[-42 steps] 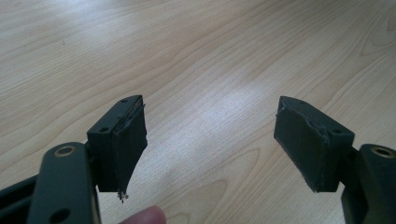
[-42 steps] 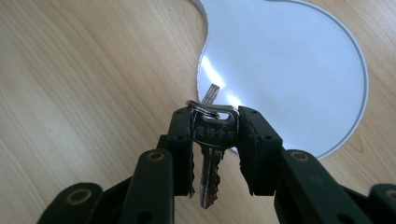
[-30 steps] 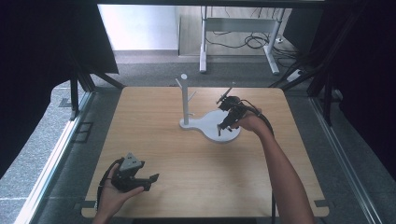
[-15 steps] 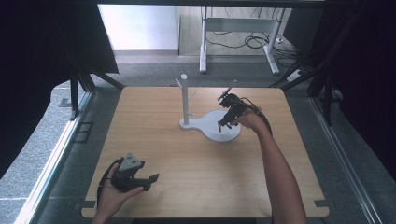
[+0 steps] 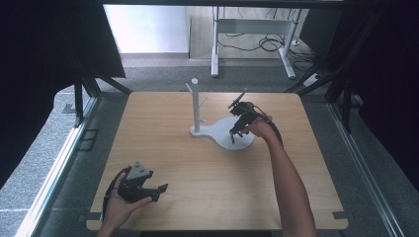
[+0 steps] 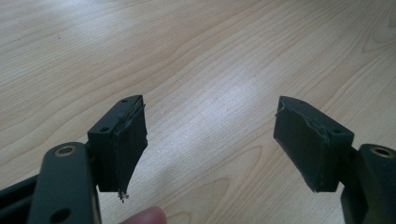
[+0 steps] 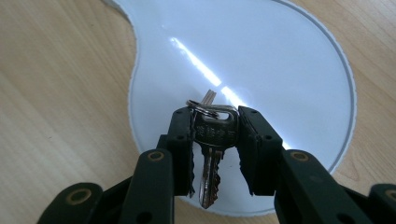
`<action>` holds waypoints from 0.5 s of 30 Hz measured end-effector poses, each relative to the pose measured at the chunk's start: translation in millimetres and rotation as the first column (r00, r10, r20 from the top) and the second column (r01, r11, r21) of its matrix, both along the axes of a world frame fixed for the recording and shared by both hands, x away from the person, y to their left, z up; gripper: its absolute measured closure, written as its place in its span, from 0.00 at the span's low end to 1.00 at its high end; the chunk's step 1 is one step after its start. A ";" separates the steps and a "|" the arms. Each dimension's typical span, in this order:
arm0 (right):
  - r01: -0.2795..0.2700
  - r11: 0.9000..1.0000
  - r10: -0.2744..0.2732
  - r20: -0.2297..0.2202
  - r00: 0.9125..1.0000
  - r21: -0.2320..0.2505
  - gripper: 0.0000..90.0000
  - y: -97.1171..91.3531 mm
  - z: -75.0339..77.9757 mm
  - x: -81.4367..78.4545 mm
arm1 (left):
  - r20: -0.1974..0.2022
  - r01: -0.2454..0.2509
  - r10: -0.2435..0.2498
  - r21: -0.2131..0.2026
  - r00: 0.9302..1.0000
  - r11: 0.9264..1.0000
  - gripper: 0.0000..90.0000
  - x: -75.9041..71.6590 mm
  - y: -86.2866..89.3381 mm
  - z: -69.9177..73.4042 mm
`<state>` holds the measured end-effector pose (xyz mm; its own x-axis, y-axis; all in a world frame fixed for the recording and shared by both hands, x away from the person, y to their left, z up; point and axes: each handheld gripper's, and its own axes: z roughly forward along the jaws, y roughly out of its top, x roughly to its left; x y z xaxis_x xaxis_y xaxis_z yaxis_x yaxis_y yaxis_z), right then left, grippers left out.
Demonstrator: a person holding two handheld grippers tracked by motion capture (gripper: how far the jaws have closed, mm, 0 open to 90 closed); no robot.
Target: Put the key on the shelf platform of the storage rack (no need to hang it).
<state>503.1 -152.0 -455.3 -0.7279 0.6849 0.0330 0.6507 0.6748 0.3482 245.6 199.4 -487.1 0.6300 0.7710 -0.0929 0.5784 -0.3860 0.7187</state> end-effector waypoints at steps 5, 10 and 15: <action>0.016 1.000 -0.016 -0.004 1.000 0.006 0.75 -3.4 -9.4 2.8 | -0.002 0.004 -0.004 0.004 1.000 1.000 0.29 0.8 -0.2 -0.7; 0.021 1.000 -0.021 0.000 1.000 0.005 0.75 -4.2 -14.8 3.7 | -0.005 0.004 -0.004 0.005 1.000 1.000 0.29 0.8 -1.0 -1.1; 0.019 1.000 -0.019 -0.014 1.000 -0.007 0.75 -3.2 -18.6 3.2 | -0.003 0.005 -0.005 0.004 1.000 1.000 0.29 0.5 -0.9 -0.9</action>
<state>506.3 -155.2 -473.9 -0.7140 0.6991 0.0382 0.6685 0.6645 0.3338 246.1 198.5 -487.9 0.6334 0.7683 -0.0919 0.5789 -0.3917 0.7151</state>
